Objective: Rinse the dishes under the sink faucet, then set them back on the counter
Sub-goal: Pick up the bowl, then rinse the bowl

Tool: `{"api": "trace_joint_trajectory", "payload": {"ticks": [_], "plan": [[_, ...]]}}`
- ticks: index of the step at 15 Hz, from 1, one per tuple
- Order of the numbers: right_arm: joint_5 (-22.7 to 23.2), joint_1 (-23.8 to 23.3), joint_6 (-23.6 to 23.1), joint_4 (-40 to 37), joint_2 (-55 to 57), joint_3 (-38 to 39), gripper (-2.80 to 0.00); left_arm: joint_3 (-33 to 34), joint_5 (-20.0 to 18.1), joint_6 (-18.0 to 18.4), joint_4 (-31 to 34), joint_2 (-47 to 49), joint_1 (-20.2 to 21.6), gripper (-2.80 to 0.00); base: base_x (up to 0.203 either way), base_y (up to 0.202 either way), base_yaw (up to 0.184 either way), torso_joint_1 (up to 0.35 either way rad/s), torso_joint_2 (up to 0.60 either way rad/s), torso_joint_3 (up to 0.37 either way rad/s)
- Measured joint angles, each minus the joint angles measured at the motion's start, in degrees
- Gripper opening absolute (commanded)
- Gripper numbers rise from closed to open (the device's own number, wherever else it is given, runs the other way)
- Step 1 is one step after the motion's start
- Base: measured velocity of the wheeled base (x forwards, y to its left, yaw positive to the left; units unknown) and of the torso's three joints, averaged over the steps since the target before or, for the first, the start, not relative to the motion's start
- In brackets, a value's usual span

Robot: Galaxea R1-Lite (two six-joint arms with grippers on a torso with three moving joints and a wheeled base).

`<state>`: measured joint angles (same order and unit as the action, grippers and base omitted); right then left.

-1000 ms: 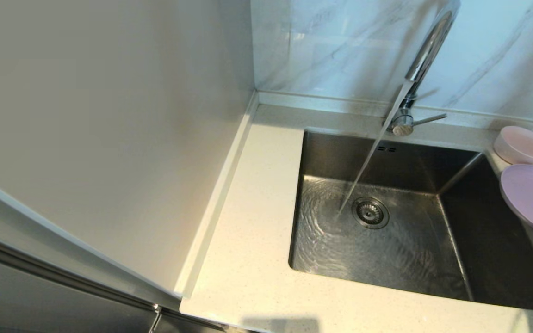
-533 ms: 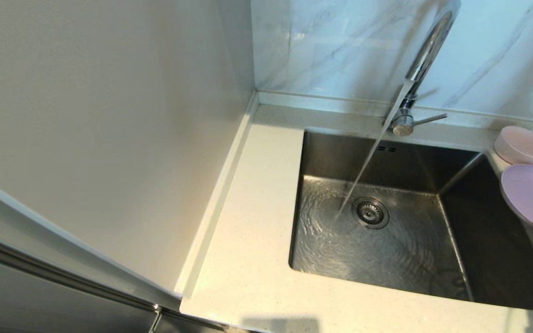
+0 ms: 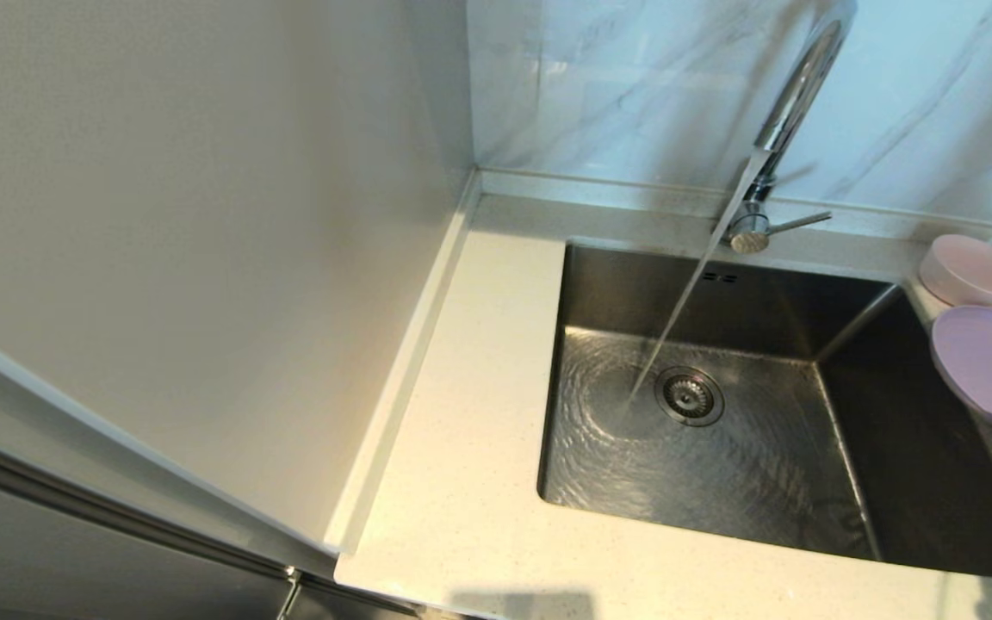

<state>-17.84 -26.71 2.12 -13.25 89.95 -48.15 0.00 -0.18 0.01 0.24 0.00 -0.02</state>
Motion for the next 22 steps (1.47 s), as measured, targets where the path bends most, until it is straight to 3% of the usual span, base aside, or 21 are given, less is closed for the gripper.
{"api": "trace_joint_trajectory", "payload": {"ticks": [8, 11, 15, 17, 19, 22], "plan": [[1.88, 0.09, -0.45, 2.07, -3.13, 3.47, -2.80, 0.00, -0.02, -0.01, 0.00, 0.00, 0.00, -2.80, 0.000, 0.000, 0.000, 0.000, 0.00, 0.000], [6.38, 0.09, -5.28, 8.31, -8.14, 7.78, -2.80, 0.00, -0.04, -0.01, 0.00, 0.00, 0.02, -2.80, 0.000, 0.000, 0.000, 0.000, 0.00, 0.000], [9.66, 0.31, -9.16, 11.14, -14.76, 10.70, -2.80, 0.00, 0.01, -0.01, 0.00, 0.00, 0.02, -2.80, 0.000, 0.000, 0.000, 0.000, 0.00, 0.000], [13.90, 0.37, -12.01, 16.97, -17.93, 11.55, -2.80, 0.00, 0.00, -0.01, 0.02, 0.00, 0.02, -2.80, 0.000, 0.000, 0.000, 0.000, 0.00, 0.000], [21.36, 0.47, -15.47, 21.77, -20.84, 12.30, -2.80, 0.00, 0.00, -0.01, 0.00, 0.00, 0.00, -2.80, 0.000, 0.000, 0.000, 0.000, 0.00, 0.000], [40.79, 1.66, -18.17, 21.74, -23.93, 11.16, -2.80, 0.00, 0.00, -0.01, 0.01, 0.00, 0.02, -2.80, 0.000, 0.000, 0.000, 0.000, 0.00, 0.000]]}}
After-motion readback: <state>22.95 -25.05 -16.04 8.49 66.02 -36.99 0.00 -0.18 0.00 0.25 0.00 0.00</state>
